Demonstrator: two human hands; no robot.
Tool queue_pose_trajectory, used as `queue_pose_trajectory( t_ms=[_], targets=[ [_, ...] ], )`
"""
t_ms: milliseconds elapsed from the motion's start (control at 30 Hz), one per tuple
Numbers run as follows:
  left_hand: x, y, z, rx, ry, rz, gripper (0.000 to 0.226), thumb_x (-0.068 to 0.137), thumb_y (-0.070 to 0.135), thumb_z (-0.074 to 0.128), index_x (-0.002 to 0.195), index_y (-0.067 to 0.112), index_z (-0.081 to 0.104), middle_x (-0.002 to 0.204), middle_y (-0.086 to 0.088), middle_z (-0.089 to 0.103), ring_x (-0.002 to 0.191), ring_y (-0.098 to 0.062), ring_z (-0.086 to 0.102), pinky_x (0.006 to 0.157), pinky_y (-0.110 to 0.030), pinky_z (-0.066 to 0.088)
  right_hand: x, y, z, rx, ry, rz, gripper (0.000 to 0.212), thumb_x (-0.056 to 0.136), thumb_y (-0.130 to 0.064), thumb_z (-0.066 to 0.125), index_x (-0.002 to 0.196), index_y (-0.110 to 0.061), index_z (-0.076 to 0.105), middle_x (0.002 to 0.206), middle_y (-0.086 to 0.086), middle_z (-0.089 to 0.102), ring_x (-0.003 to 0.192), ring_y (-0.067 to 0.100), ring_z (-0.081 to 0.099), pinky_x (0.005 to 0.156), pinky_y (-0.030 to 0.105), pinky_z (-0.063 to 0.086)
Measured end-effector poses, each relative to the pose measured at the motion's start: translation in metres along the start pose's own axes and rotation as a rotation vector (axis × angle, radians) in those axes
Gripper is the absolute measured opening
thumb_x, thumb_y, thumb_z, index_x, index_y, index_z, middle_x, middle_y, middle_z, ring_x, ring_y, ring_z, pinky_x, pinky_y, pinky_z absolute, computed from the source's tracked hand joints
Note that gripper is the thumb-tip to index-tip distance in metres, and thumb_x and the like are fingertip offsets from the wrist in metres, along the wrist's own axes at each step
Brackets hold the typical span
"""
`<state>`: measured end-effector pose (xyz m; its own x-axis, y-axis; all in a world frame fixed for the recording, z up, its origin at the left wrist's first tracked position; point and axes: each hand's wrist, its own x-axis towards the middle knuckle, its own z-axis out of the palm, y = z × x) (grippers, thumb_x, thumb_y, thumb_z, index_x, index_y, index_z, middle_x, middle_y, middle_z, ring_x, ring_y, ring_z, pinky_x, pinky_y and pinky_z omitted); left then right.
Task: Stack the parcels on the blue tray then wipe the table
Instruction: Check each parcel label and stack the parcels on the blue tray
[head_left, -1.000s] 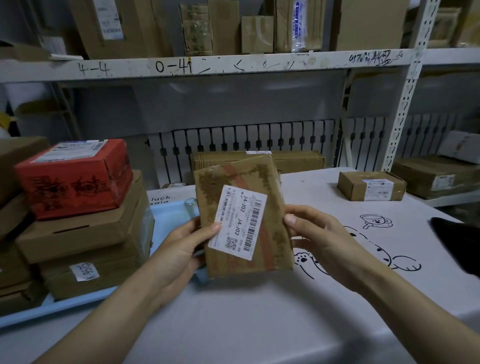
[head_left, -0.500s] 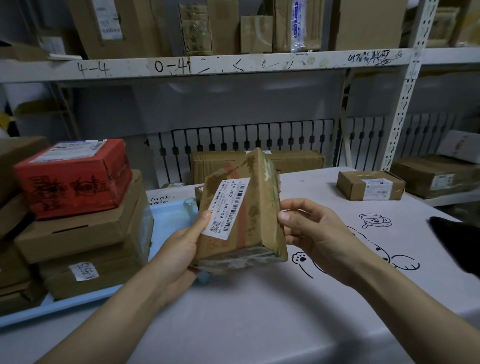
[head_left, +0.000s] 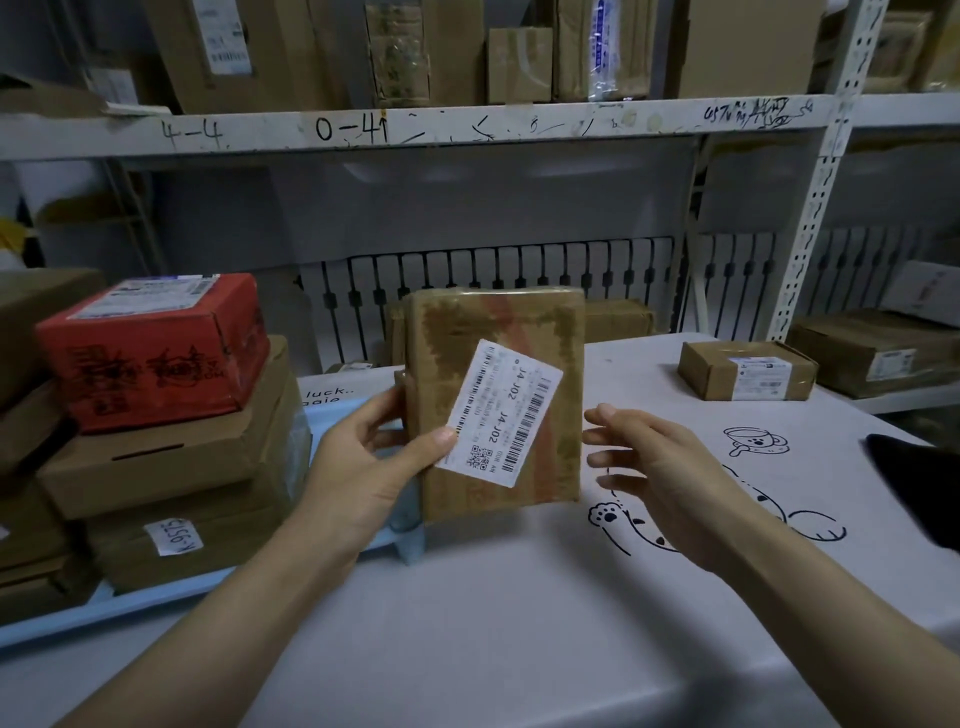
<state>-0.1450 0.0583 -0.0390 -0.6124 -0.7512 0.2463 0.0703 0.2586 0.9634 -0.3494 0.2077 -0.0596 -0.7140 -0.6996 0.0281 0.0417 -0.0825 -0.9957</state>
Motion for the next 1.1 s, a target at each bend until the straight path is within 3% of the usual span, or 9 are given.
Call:
queue_pose_trajectory(
  t_ms=[67,200,333,533,633,733,800,933,1100],
  targets=[
    [-0.001,0.000,-0.002,0.137,0.060,0.125,0.080,0.058,0.037,0.087,0.132,0.026,0.059,0.121,0.013,0.067,0.113,-0.006,0.062,0.094,-0.022,0.052,-0.001,-0.002,0.000,0.085,-0.002,0.071,0.035,0.098,-0.038,0.056,0.109,-0.006,0.068,0.096,0.014,0.066,0.078,0.026,0.062,0.073,0.038,0.049],
    [-0.007,-0.003,0.000,0.345,0.023,0.449,0.064,0.070,0.023,0.085,0.126,0.029,0.054,0.123,0.014,0.059,0.117,-0.008,0.056,0.102,-0.021,0.045,-0.005,-0.010,-0.001,0.271,-0.152,0.247,0.053,0.097,-0.050,0.049,0.116,-0.003,0.065,0.097,0.020,0.066,0.073,0.033,0.065,0.071,0.040,0.051],
    [-0.006,-0.006,-0.005,0.676,0.023,0.825,0.057,0.068,0.019,0.071,0.122,0.023,0.053,0.126,0.007,0.056,0.116,-0.019,0.054,0.103,-0.021,0.038,-0.008,-0.014,0.000,0.340,-0.230,0.272,0.045,0.095,-0.049,0.047,0.103,-0.016,0.077,0.099,0.012,0.072,0.077,0.028,0.071,0.070,0.040,0.056],
    [0.001,-0.021,-0.018,0.964,0.015,1.211,0.054,0.072,0.002,0.076,0.117,0.015,0.049,0.127,-0.005,0.050,0.122,-0.030,0.050,0.113,-0.045,0.036,-0.015,-0.013,-0.003,0.341,-0.305,0.293,0.037,0.089,-0.044,0.057,0.090,-0.016,0.082,0.096,0.006,0.076,0.077,0.020,0.072,0.067,0.029,0.055],
    [0.004,-0.024,-0.019,1.004,0.037,1.324,0.040,0.082,0.005,0.070,0.114,0.014,0.049,0.125,-0.007,0.050,0.120,-0.031,0.049,0.115,-0.046,0.034,-0.015,-0.013,-0.002,0.314,-0.313,0.246,0.025,0.083,-0.037,0.063,0.091,-0.019,0.078,0.094,0.006,0.075,0.076,0.018,0.071,0.068,0.030,0.052],
    [0.004,-0.027,-0.021,1.014,0.067,1.388,0.036,0.085,0.007,0.070,0.113,0.015,0.050,0.123,-0.008,0.050,0.117,-0.031,0.049,0.113,-0.048,0.037,-0.013,-0.012,-0.001,0.316,-0.329,0.226,0.031,0.081,-0.035,0.063,0.101,-0.016,0.075,0.097,0.008,0.074,0.080,0.020,0.070,0.077,0.034,0.050],
    [0.005,-0.027,-0.022,1.014,0.081,1.421,0.033,0.086,0.009,0.069,0.113,0.015,0.050,0.122,-0.008,0.051,0.116,-0.030,0.050,0.110,-0.050,0.040,-0.013,-0.013,-0.001,0.322,-0.343,0.221,0.028,0.081,-0.034,0.062,0.096,-0.016,0.077,0.093,0.007,0.074,0.077,0.019,0.069,0.076,0.033,0.050],
    [0.004,-0.025,-0.023,1.020,0.079,1.450,0.030,0.089,0.009,0.066,0.113,0.015,0.050,0.122,-0.008,0.051,0.115,-0.030,0.050,0.109,-0.050,0.041,-0.013,-0.012,-0.001,0.326,-0.363,0.215,0.025,0.080,-0.032,0.060,0.084,-0.016,0.080,0.086,0.006,0.074,0.072,0.019,0.070,0.074,0.033,0.050],
    [0.003,-0.026,-0.023,1.013,0.092,1.429,0.034,0.085,0.009,0.070,0.113,0.016,0.051,0.123,-0.007,0.052,0.116,-0.030,0.050,0.109,-0.051,0.041,-0.016,-0.012,0.000,0.313,-0.355,0.201,0.028,0.081,-0.033,0.061,0.092,-0.016,0.079,0.093,0.008,0.074,0.077,0.020,0.070,0.077,0.034,0.050]
  ],
)
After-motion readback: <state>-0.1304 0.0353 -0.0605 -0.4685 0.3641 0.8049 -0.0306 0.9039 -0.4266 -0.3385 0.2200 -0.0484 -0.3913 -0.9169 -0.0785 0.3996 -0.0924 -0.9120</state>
